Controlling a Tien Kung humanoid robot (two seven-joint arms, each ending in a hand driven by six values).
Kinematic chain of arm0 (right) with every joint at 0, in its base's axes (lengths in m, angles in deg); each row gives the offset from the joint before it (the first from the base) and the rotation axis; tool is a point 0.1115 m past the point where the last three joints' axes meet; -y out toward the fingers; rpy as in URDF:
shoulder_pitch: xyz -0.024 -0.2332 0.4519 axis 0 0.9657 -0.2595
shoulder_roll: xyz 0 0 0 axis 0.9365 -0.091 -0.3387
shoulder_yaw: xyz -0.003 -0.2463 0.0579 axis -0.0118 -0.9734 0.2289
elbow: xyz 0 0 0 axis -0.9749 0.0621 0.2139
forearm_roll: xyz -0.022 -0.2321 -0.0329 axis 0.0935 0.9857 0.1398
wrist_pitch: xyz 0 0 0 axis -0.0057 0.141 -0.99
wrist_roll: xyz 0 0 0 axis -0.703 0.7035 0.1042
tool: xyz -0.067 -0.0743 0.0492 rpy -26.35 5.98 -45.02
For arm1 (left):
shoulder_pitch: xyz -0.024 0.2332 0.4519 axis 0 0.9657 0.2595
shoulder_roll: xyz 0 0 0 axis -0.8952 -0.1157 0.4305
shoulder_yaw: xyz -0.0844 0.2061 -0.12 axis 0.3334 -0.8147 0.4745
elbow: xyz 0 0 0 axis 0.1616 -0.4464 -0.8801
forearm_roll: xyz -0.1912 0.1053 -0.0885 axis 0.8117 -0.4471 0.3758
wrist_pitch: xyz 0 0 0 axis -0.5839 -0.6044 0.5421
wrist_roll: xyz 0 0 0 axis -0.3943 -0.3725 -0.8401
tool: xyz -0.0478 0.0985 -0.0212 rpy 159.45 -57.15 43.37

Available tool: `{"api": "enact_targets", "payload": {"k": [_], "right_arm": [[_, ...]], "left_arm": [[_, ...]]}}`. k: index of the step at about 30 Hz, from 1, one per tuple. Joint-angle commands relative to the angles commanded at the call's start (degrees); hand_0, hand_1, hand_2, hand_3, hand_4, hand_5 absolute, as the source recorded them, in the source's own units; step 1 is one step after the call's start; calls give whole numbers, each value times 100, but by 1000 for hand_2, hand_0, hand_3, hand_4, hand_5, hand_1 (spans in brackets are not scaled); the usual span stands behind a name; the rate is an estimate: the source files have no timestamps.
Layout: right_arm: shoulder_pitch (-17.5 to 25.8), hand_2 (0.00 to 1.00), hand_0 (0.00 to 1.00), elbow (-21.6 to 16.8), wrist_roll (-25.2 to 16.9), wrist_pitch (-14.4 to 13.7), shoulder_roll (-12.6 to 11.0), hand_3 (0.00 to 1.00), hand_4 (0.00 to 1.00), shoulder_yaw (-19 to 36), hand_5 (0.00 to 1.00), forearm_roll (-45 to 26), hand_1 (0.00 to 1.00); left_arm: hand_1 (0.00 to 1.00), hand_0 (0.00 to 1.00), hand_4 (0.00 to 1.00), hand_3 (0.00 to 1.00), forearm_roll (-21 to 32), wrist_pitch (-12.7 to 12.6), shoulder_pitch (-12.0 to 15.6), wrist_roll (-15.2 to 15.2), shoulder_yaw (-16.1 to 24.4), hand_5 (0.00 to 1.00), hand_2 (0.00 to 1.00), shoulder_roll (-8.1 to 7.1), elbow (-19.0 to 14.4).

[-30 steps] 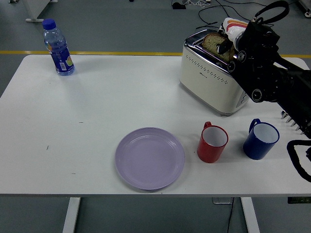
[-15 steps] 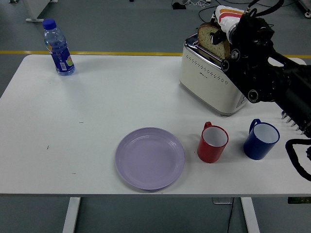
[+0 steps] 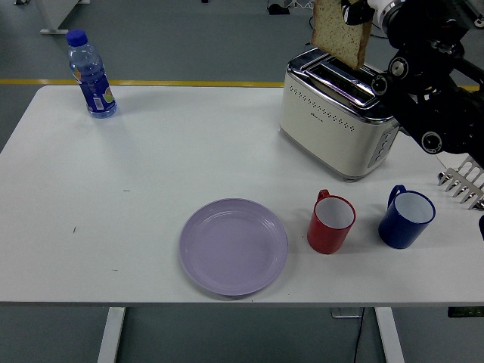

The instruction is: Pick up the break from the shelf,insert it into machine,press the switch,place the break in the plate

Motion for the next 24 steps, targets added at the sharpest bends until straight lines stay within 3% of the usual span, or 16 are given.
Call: {"api": "enact_targets", "payload": {"k": [2,12,18,24], "right_arm": [[51,347,223,-258,16,-53,-104,474,404,99,2,-74,263],[651,343,215,-2288,102,-271,-966,470,399,474,2,-1269,256],[1082,340,202,-3326,128,-239,-1335,470,402,492,2,-2171,252],[1438,337,200,-4032,164,-145,-1525,467,401,283,2,-3000,249]], "left_arm": [[576,664,349,627,-13,2,8,-3,13,992,600,1,0],[577,664,347,626,-131,12,69,-16,111,993,601,18,0],[577,662,345,626,-202,26,100,-16,165,995,601,32,0],[577,662,341,626,-185,30,104,-4,169,995,602,40,0]]}}
